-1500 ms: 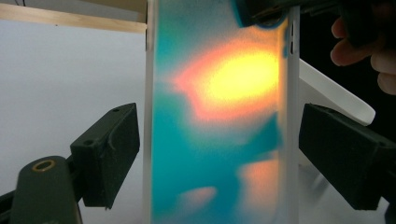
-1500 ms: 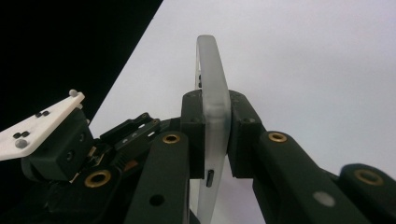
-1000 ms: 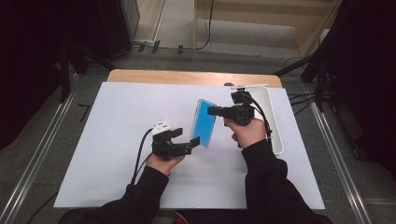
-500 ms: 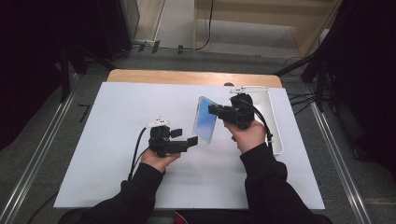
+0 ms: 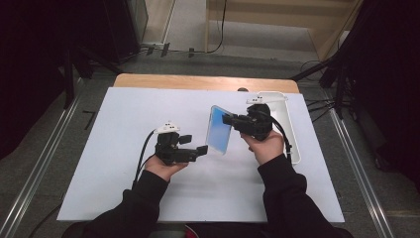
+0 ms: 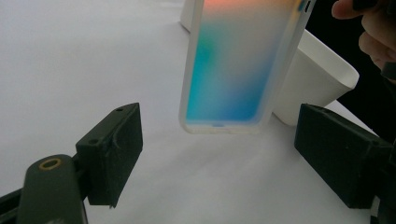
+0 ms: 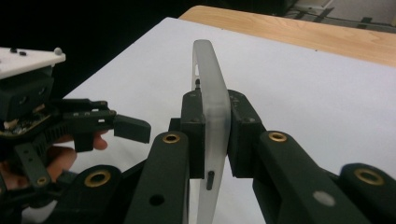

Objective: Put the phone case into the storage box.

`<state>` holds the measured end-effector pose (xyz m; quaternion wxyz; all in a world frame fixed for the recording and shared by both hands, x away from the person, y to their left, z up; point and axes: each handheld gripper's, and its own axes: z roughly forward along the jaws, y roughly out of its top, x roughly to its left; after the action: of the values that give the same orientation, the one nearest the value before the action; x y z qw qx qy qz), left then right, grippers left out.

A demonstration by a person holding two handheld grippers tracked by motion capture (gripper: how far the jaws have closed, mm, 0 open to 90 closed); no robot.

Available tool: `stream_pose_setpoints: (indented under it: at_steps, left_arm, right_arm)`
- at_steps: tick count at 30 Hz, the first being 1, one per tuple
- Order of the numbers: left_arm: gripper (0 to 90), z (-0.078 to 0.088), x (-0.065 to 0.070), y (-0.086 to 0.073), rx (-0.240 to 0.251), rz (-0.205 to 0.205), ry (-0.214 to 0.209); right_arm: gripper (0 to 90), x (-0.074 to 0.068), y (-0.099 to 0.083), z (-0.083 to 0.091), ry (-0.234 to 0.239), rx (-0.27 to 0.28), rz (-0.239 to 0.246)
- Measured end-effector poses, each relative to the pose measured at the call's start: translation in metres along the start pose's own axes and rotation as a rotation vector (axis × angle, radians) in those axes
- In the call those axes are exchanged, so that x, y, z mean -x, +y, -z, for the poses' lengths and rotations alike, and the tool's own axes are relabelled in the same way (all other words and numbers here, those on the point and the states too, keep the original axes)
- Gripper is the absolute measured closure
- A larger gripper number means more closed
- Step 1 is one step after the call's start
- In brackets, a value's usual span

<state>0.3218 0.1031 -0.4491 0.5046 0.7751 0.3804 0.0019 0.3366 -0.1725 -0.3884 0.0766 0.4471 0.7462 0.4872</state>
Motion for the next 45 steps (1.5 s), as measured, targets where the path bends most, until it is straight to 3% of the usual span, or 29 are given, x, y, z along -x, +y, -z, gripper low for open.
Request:
stream_pose_setpoints:
  at_steps: [8,13,21,28,34,45]
  left_arm:
    - [15.0,0.004,-0.003,0.004,-0.049,-0.051,-0.035]
    - [14.9,0.006,-0.005,0.006,-0.045,-0.039,-0.064]
    - [15.0,0.014,-0.003,0.013,-0.057,-0.068,-0.091]
    - [15.0,0.019,-0.005,0.016,-0.047,-0.08,-0.122]
    - [15.0,0.021,-0.003,0.019,-0.057,-0.106,-0.147]
    - [15.0,0.023,-0.002,0.022,-0.066,-0.162,-0.19]
  right_arm:
    - [77.3,0.007,-0.002,0.012,0.059,0.024,0.084]
    - [77.4,0.009,-0.002,0.018,0.097,0.005,0.098]
    - [77.3,0.009,-0.003,0.024,0.155,-0.02,0.157]
    - [77.4,0.011,-0.005,0.025,0.215,-0.051,0.177]
    - [77.3,0.01,-0.006,0.025,0.241,-0.077,0.206]
    - [77.3,0.004,-0.008,0.02,0.34,-0.127,0.304]
